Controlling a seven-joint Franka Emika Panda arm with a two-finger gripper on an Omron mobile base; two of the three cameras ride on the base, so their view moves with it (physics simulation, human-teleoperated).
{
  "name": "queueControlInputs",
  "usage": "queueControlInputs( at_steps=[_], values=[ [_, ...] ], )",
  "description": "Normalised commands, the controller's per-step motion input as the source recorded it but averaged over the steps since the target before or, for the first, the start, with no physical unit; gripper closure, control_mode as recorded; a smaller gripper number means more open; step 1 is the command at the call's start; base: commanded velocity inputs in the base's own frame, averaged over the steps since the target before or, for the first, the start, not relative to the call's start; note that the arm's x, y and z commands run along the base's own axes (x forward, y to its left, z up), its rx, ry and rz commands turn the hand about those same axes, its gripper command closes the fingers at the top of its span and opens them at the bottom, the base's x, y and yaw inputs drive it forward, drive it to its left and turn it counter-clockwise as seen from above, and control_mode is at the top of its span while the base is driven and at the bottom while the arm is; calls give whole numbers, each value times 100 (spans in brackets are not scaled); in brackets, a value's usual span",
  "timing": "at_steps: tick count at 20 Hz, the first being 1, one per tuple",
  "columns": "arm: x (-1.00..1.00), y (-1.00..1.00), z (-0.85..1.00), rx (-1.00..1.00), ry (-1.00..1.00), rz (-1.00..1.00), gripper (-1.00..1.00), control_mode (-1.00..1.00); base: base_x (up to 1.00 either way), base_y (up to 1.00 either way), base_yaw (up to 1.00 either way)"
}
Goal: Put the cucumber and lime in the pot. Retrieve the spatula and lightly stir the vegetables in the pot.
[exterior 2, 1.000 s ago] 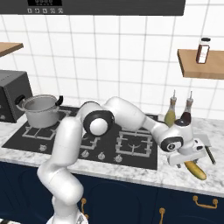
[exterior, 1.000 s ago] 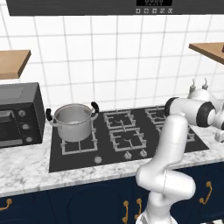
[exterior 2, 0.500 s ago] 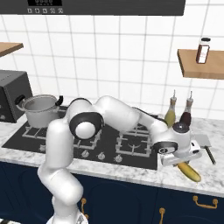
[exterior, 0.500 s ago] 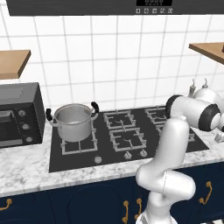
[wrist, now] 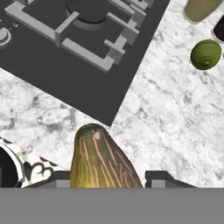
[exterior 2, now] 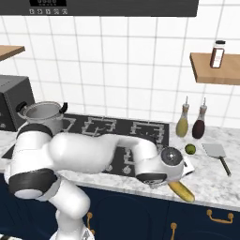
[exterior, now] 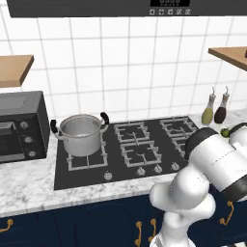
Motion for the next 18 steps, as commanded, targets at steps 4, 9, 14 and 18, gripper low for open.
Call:
queueControlInputs(
  at_steps=[4, 9, 14, 18],
  values=[
    [-2, 100, 100, 0, -6, 3, 100, -100, 0, 0, 0],
    [3, 100, 100, 2, 0, 0, 100, -100, 0, 0, 0],
    [19, 100, 95, 29, 4, 6, 100, -100, 0, 0, 0],
    [24, 100, 89, 35, 0, 12, 100, -100, 0, 0, 0]
  ],
)
